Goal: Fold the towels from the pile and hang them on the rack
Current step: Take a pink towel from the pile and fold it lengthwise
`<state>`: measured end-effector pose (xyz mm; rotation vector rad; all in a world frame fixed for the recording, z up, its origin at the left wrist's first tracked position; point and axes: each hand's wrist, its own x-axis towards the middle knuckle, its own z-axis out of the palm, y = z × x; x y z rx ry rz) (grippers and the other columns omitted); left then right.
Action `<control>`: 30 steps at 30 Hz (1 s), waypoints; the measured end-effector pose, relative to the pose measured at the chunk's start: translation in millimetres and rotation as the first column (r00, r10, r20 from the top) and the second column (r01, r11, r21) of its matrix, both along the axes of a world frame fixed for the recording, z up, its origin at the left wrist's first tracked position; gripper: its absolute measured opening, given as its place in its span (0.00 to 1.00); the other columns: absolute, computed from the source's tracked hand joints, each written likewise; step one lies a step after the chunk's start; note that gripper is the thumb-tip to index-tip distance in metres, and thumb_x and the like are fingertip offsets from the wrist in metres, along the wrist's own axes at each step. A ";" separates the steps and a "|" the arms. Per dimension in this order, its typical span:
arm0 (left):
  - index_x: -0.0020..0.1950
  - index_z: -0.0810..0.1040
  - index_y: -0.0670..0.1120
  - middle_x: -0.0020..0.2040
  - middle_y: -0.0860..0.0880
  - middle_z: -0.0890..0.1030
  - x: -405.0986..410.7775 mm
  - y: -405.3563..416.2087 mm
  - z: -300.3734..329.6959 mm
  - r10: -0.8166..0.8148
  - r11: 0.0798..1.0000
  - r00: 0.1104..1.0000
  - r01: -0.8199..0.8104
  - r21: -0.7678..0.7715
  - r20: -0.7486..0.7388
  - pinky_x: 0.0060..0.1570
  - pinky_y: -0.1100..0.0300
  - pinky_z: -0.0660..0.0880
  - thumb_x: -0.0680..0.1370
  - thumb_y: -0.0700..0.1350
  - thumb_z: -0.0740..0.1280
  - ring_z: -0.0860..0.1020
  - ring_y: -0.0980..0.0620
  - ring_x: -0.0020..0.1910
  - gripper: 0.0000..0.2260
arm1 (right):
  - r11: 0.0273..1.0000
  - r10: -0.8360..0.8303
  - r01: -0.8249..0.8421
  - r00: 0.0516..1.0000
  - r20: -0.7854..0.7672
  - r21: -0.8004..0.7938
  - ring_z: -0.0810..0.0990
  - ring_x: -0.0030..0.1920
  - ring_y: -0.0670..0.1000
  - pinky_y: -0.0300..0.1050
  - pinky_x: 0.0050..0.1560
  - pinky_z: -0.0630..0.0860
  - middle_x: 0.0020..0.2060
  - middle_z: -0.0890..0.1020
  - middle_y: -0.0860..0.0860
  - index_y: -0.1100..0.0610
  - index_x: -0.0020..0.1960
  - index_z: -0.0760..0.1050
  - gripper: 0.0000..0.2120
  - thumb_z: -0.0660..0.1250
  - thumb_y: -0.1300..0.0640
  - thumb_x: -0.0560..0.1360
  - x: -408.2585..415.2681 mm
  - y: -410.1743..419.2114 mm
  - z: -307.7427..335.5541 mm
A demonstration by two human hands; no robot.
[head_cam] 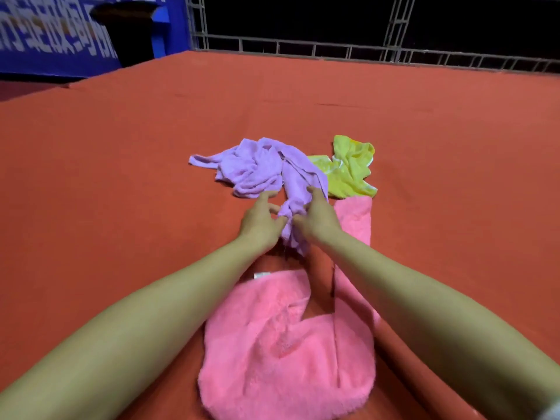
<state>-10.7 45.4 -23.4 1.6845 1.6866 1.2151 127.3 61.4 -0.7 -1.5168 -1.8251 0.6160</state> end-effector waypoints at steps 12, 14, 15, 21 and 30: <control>0.58 0.72 0.51 0.43 0.55 0.81 -74.8 -4.4 19.9 0.036 0.999 0.987 -0.037 0.000 0.157 0.47 0.51 0.77 0.73 0.35 0.72 0.78 0.48 0.39 0.19 | 0.946 0.250 -0.310 0.885 -0.393 -0.097 0.79 0.47 0.50 0.54 0.45 0.80 0.61 0.78 0.53 0.55 0.80 0.46 0.41 0.69 0.64 0.77 -31.8 14.7 35.9; 0.58 0.72 0.50 0.45 0.53 0.81 -59.6 -23.6 7.3 -0.046 0.998 0.993 0.051 -0.043 0.111 0.44 0.57 0.73 0.74 0.35 0.72 0.75 0.51 0.36 0.18 | 0.947 0.219 -0.292 0.892 -0.395 -0.134 0.79 0.46 0.50 0.51 0.40 0.79 0.54 0.79 0.50 0.56 0.79 0.51 0.39 0.70 0.65 0.76 -21.4 1.3 18.2; 0.59 0.72 0.50 0.47 0.51 0.81 -51.4 -33.2 1.8 -0.094 0.993 0.992 0.099 -0.058 0.079 0.44 0.58 0.73 0.74 0.36 0.72 0.75 0.51 0.37 0.18 | 0.950 0.209 -0.278 0.905 -0.371 -0.145 0.78 0.45 0.50 0.50 0.39 0.79 0.53 0.78 0.50 0.56 0.78 0.54 0.38 0.70 0.65 0.75 -15.4 -4.7 11.2; 0.70 0.69 0.47 0.60 0.49 0.79 -15.5 -80.9 -11.7 -0.315 0.937 0.900 0.245 -0.247 -0.301 0.59 0.59 0.73 0.73 0.48 0.75 0.79 0.51 0.58 0.27 | 0.946 0.297 -0.280 0.951 0.089 -0.164 0.79 0.43 0.50 0.46 0.50 0.75 0.51 0.80 0.52 0.58 0.74 0.62 0.33 0.73 0.61 0.73 25.2 -53.4 -16.9; 0.68 0.73 0.46 0.59 0.52 0.76 -14.4 -112.9 8.9 -0.261 0.965 0.937 0.247 -0.086 -0.230 0.56 0.70 0.64 0.76 0.39 0.70 0.75 0.53 0.60 0.20 | 0.901 0.387 -0.379 0.922 -0.004 -0.213 0.81 0.44 0.48 0.42 0.49 0.78 0.47 0.81 0.49 0.56 0.75 0.61 0.31 0.70 0.53 0.77 45.4 -109.1 -14.0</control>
